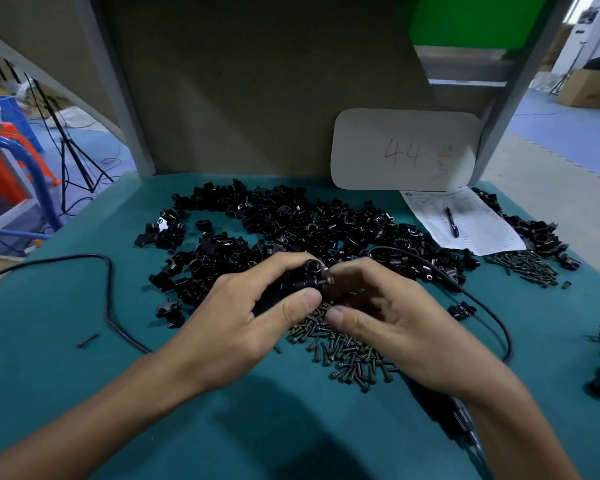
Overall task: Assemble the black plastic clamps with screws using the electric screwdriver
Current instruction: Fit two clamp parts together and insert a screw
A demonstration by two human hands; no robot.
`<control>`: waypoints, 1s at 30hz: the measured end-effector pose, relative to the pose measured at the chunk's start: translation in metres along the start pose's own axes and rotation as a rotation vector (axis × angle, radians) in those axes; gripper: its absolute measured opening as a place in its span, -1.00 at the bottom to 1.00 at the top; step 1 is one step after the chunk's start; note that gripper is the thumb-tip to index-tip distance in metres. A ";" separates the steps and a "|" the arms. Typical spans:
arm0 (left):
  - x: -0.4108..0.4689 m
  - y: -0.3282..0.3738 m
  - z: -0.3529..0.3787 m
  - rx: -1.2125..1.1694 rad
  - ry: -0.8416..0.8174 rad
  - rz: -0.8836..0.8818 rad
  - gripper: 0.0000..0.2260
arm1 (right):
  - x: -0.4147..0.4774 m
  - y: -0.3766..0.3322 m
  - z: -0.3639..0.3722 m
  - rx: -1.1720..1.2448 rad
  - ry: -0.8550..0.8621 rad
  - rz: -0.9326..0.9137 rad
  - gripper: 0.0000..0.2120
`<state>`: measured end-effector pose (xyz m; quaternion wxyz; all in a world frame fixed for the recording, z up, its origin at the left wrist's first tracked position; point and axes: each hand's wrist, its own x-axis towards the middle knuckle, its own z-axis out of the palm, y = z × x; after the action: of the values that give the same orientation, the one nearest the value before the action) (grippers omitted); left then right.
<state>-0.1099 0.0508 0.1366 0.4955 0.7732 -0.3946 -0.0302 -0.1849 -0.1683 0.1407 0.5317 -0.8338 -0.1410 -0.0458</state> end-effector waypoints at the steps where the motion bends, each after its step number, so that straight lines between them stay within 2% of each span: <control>1: 0.000 0.000 0.000 -0.006 -0.012 -0.008 -0.66 | -0.001 0.001 0.003 0.028 0.044 -0.015 -0.80; 4: 0.000 -0.001 0.001 -0.017 -0.024 -0.032 -0.64 | -0.001 0.003 0.011 0.091 0.117 -0.048 -0.86; 10: -0.001 -0.001 0.002 -0.008 -0.032 -0.043 -0.66 | -0.002 0.005 0.017 0.145 0.146 -0.053 -0.89; 15: -0.002 -0.002 0.005 0.000 -0.040 -0.071 -0.67 | -0.007 0.015 0.024 0.067 0.180 -0.038 -0.87; 17: -0.005 -0.004 0.007 0.021 -0.038 -0.087 -0.66 | -0.011 0.031 0.017 -0.082 0.161 0.027 -0.74; 18: -0.006 -0.006 0.006 0.032 -0.031 -0.097 -0.66 | -0.013 0.042 0.010 -0.231 0.158 0.115 -0.63; 21: -0.010 -0.011 0.003 0.046 -0.012 -0.134 -0.61 | -0.029 0.085 -0.015 -0.816 0.095 0.560 -0.32; 23: -0.010 -0.012 0.003 0.044 -0.015 -0.142 -0.59 | -0.037 0.111 -0.018 -0.972 0.053 0.721 -0.38; 25: -0.008 -0.012 0.005 0.047 -0.020 -0.138 -0.58 | -0.038 0.124 -0.017 -0.888 0.077 0.772 -0.54; 27: -0.007 -0.011 0.006 0.051 -0.021 -0.127 -0.59 | -0.038 0.124 -0.021 -0.792 0.082 0.763 -0.59; 28: -0.007 -0.011 0.006 0.054 -0.022 -0.123 -0.59 | -0.039 0.122 -0.025 -0.680 0.118 0.745 -0.60; 30: -0.009 -0.010 0.006 0.058 -0.014 -0.120 -0.59 | -0.041 0.106 -0.033 -0.277 0.267 0.685 -0.60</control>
<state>-0.1125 0.0543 0.1228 0.4675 0.8092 -0.3517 -0.0538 -0.1911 -0.2472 0.0530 0.4124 -0.8832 0.2233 0.0074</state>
